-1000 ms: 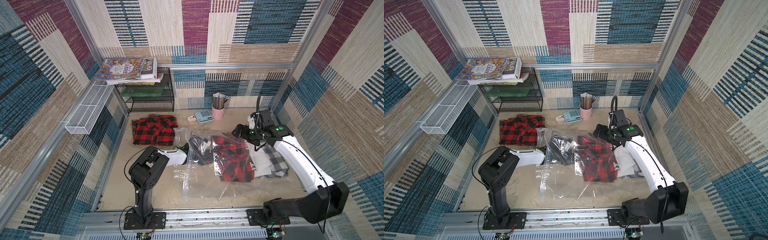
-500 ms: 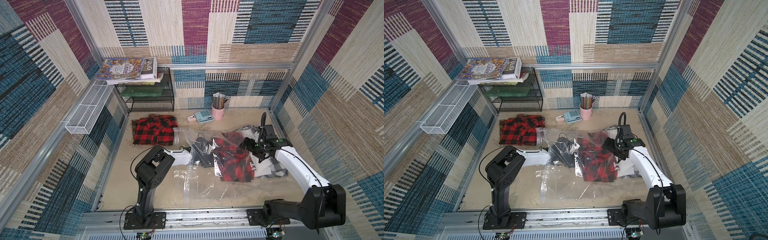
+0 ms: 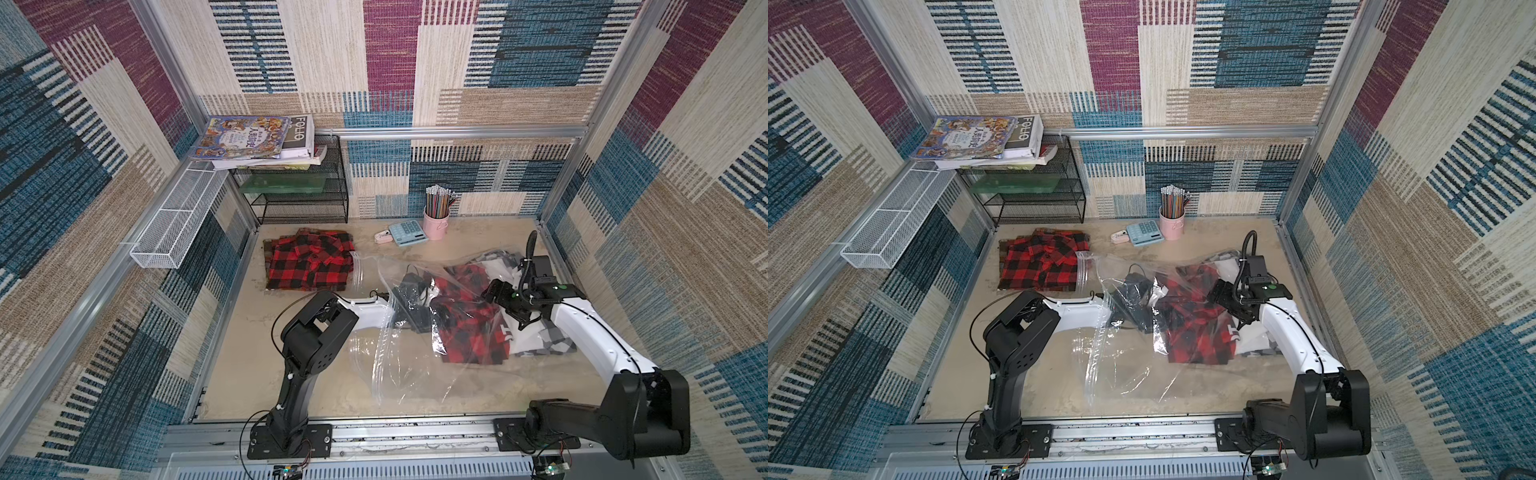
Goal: Take the shirt out of the vacuum bag
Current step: Take out the shirt from the vacuum bag.
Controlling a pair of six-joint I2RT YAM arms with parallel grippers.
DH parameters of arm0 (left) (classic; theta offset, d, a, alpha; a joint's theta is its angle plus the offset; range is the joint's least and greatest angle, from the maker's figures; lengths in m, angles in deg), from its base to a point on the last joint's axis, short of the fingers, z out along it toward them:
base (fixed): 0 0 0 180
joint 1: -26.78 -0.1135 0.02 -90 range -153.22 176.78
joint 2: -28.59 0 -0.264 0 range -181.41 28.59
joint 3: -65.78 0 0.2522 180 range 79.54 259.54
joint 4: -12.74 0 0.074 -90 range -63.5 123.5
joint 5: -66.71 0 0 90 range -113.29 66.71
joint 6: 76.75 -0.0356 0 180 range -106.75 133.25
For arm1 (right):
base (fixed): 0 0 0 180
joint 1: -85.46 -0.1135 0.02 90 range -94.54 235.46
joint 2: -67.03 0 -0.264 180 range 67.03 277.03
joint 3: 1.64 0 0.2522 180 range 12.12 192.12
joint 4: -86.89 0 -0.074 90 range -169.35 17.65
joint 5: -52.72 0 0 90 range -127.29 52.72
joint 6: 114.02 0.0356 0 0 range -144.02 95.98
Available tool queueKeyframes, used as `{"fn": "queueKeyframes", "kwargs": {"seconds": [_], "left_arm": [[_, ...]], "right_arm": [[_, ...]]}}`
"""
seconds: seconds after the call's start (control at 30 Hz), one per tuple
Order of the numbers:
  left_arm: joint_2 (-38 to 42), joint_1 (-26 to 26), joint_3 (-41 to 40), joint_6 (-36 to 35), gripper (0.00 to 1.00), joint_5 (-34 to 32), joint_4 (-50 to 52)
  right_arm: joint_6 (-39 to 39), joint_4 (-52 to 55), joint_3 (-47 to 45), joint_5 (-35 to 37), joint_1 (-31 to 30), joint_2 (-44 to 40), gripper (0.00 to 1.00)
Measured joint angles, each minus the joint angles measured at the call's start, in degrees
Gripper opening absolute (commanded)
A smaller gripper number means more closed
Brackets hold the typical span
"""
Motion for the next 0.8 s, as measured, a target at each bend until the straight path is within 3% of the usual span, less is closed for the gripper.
{"fn": "queueKeyframes", "kwargs": {"seconds": [0.1, 0.27, 0.33, 0.5, 0.8], "left_arm": [[-0.8, 0.0, 1.0, -0.2, 0.51, -1.1, 0.5], [-2.3, 0.0, 3.1, -1.3, 0.15, -3.2, 3.9], [-2.6, 0.0, 3.7, -1.8, 0.05, -3.2, 5.1], [-2.4, 0.0, 4.2, -3.1, 0.0, -3.5, 6.6], [2.0, 0.0, 6.6, -5.3, 0.0, -4.3, 11.9]], "right_arm": [[-0.1, -0.3, -0.8, 0.0, 0.4, 0.6, 0.88], [-0.1, -1.3, -2.4, 0.1, 1.2, 1.0, 0.87], [-0.1, -1.5, -2.6, 0.2, 1.4, 1.0, 0.87], [-0.1, -2.1, -3.2, 0.2, 1.7, 1.1, 0.86], [-0.1, -2.8, -4.0, 0.7, 2.8, 2.8, 0.88]]}}
